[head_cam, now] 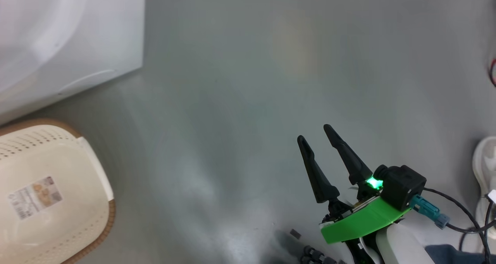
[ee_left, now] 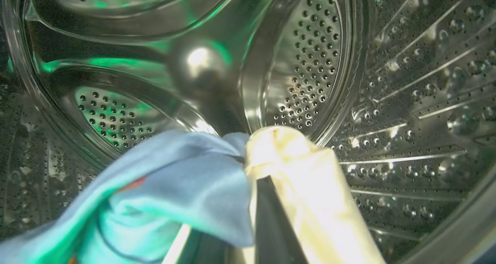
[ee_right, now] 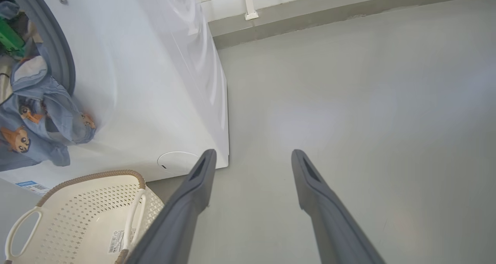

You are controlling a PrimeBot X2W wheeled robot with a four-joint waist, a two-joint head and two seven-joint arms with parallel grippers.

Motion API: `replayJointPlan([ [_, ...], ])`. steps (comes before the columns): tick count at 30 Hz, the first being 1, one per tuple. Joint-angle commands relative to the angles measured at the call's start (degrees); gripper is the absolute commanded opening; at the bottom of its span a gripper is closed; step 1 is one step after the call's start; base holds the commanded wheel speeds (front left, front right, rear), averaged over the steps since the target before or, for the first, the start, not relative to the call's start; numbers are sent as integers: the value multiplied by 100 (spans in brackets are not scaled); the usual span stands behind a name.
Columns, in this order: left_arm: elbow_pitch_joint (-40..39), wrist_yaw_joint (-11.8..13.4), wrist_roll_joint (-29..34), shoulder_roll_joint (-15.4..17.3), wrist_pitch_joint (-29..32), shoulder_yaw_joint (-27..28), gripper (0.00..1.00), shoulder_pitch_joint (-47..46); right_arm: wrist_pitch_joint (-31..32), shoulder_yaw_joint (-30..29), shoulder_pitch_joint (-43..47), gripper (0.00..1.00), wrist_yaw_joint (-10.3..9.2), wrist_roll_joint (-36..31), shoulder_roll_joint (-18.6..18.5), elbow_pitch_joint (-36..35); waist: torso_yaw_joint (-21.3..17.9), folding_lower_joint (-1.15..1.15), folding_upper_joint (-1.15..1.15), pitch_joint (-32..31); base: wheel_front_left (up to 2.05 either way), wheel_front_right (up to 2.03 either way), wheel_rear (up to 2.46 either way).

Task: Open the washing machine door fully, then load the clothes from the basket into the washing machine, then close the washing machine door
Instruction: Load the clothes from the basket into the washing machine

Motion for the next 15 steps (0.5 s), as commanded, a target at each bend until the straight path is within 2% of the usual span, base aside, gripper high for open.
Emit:
replayJointPlan([
  [1, -92, -39, 8, 361, -45, 102, 0, -261, -27, 132, 87, 100, 9, 11, -35, -129, -203, 0, 0, 227, 0, 0, 0],
  [9, 76, 14, 105, 533, -45, 36, 0, -1124, -27, 231, 184, 100, 9, -26, -35, -168, -273, 0, 0, 510, 0, 0, 0],
  [15, 46, 112, 104, 464, -45, 42, 0, -1240, -27, 165, 193, 100, 9, -59, -35, -191, -197, 0, 0, 549, 0, 0, 0],
])
